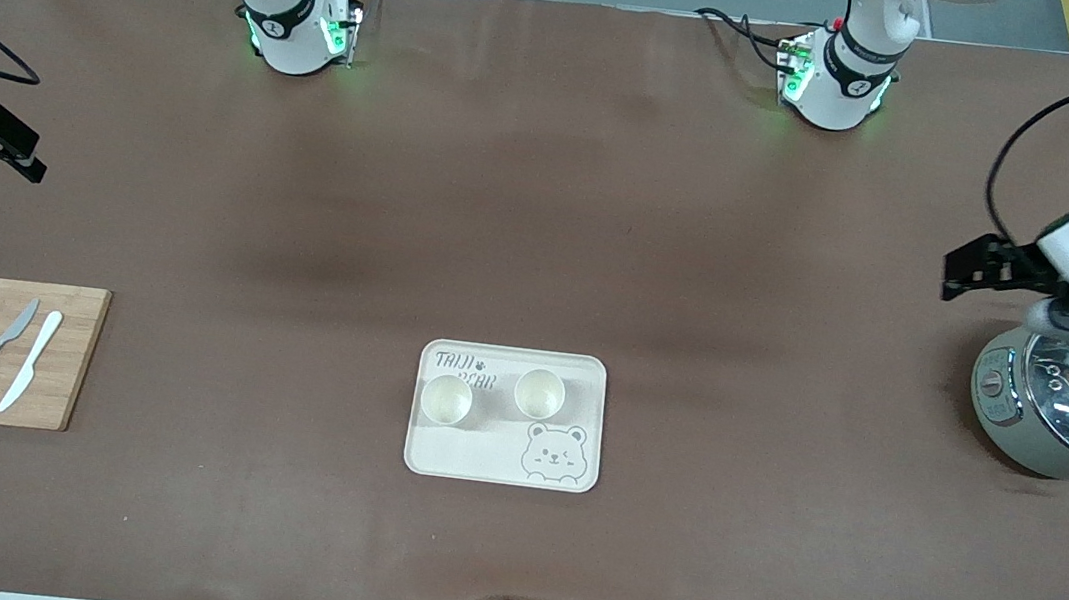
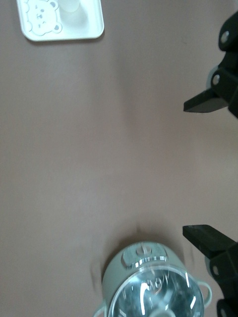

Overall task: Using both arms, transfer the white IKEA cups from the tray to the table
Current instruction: 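Reach the right gripper and the left gripper toward the two cups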

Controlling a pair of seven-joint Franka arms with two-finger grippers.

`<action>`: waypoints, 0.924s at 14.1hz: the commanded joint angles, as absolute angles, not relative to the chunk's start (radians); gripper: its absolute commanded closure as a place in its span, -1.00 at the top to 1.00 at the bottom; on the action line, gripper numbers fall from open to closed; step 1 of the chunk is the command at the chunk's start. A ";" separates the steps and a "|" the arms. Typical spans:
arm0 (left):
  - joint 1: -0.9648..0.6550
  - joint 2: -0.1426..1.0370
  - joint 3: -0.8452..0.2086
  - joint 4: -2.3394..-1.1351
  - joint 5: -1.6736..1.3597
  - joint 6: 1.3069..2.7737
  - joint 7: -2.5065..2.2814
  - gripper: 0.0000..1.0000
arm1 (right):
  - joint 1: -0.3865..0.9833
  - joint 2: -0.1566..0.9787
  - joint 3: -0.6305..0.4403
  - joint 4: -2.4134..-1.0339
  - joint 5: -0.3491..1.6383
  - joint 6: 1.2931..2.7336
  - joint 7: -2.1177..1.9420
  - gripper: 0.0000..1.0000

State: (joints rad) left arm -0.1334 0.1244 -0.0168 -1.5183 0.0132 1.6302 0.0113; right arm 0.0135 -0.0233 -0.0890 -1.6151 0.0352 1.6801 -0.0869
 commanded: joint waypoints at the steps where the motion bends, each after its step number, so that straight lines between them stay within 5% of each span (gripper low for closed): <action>1: -0.211 0.227 -0.026 -1.448 0.018 1.652 -0.086 1.00 | 0.017 -0.037 -0.086 -1.611 0.018 1.686 -0.080 1.00; 5: -0.319 0.431 -0.031 -1.243 0.012 1.661 -0.239 1.00 | 0.037 0.012 -0.084 -1.612 0.018 1.678 -0.086 1.00; 13: -0.488 0.692 -0.032 -1.088 0.008 1.856 -0.459 1.00 | 0.101 0.202 -0.083 -1.614 0.155 1.799 0.083 1.00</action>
State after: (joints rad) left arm -0.4627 0.6202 -0.0341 -1.1643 0.0130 1.8266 -0.4282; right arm 0.0694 0.1582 -0.0803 -1.6233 0.1306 1.7601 0.0097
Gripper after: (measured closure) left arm 0.000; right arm 0.000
